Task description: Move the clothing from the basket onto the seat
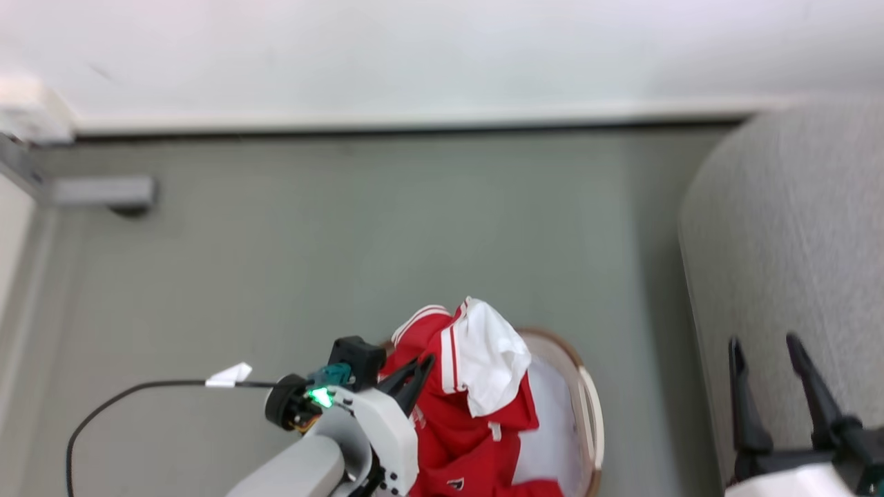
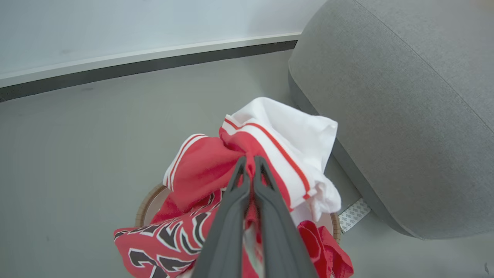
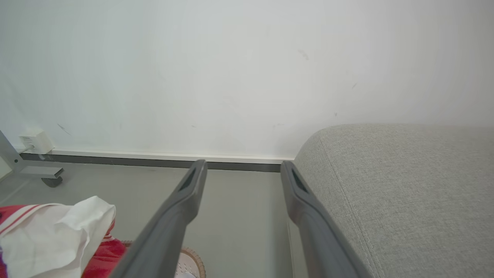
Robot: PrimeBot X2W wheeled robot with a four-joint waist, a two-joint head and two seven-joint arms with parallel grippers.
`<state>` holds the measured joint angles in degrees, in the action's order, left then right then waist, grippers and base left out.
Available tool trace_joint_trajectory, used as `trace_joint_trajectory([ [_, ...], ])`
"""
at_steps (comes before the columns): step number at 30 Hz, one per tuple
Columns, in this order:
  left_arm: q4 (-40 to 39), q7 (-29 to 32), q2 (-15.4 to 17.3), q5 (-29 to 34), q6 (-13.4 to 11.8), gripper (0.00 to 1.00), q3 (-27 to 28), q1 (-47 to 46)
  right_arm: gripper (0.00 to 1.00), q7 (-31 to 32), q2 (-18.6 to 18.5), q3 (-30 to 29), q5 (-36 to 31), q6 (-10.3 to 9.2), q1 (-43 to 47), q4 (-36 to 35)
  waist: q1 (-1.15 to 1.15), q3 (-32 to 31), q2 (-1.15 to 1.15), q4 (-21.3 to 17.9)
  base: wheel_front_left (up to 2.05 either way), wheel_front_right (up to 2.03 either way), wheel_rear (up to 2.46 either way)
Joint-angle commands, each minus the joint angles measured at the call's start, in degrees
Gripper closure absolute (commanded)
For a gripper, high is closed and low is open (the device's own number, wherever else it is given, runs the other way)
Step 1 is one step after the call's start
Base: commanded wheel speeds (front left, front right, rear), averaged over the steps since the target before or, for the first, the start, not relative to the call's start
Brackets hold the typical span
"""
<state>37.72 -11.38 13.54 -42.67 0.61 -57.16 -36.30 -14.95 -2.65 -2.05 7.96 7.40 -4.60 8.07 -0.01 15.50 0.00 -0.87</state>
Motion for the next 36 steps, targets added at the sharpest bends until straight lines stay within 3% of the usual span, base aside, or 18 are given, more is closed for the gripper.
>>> trace_joint_trajectory([
  [1,-1.37,0.31,0.71,-0.25,-0.65,1.0,0.17,1.4,0.0,-0.11,-0.17,-0.25,0.69,0.17,1.72,0.39,0.01,-7.16,0.0,3.05,0.0,0.0,0.0],
  [11,-17.53,4.57,5.51,-2.52,-8.88,1.0,2.35,6.43,0.0,-0.11,-0.18,-0.2,0.5,0.17,8.47,1.01,0.01,-16.43,0.0,3.65,0.0,0.0,0.0],
  [16,-23.04,6.41,7.71,-2.68,-11.71,1.0,3.5,6.4,0.0,-0.11,-0.17,0.0,0.09,0.17,9.98,0.64,0.01,-18.37,0.0,2.93,0.0,0.0,0.0],
  [25,-28.18,8.59,10.14,-3.0,-14.63,1.0,5.06,5.01,0.0,-0.12,-0.18,0.44,-0.13,0.17,11.2,0.02,0.01,-19.71,0.0,1.03,0.0,0.0,0.0],
  [36,-30.21,9.37,9.63,-3.02,-15.76,1.0,5.63,3.28,0.0,-0.12,-0.17,1.44,-2.49,0.17,11.45,-2.18,0.01,-19.01,0.0,-0.28,0.0,0.0,0.0],
])
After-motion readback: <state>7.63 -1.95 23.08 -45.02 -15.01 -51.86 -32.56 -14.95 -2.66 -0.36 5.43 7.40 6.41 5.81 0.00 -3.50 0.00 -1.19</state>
